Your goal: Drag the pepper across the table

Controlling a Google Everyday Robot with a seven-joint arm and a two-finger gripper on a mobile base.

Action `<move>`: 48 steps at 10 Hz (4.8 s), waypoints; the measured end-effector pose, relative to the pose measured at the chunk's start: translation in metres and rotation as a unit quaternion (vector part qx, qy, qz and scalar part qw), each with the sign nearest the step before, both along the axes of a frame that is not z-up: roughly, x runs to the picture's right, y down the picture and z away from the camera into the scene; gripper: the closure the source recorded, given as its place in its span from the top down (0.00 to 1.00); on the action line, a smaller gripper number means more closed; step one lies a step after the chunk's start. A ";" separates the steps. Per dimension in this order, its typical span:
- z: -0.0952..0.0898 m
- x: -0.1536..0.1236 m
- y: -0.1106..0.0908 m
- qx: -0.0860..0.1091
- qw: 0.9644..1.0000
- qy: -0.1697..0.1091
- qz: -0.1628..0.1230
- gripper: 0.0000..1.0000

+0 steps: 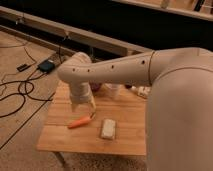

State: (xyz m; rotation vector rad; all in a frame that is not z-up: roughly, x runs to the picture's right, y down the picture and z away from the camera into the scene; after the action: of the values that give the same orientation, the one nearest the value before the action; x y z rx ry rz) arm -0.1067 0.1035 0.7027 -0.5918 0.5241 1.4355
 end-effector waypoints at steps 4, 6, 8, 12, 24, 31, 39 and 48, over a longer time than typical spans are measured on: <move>0.000 0.000 0.000 0.000 1.000 0.000 0.000 0.65; 0.000 0.000 0.000 0.000 1.000 0.000 0.000 0.65; 0.000 0.000 0.000 0.000 1.000 0.000 0.000 0.65; 0.000 0.000 0.000 0.000 1.000 0.000 0.000 0.65; 0.007 -0.008 0.004 0.001 0.987 0.107 0.120 0.65; 0.007 -0.010 0.006 0.000 0.987 0.108 0.119 0.65; 0.000 -0.061 0.046 -0.013 0.999 -0.018 -0.024 0.65; 0.048 -0.077 0.066 0.005 0.880 -0.231 -0.414 0.65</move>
State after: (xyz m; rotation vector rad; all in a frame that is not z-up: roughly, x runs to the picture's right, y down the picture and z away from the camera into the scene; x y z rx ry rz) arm -0.1836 0.1697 0.7504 -0.5752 0.3166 0.4536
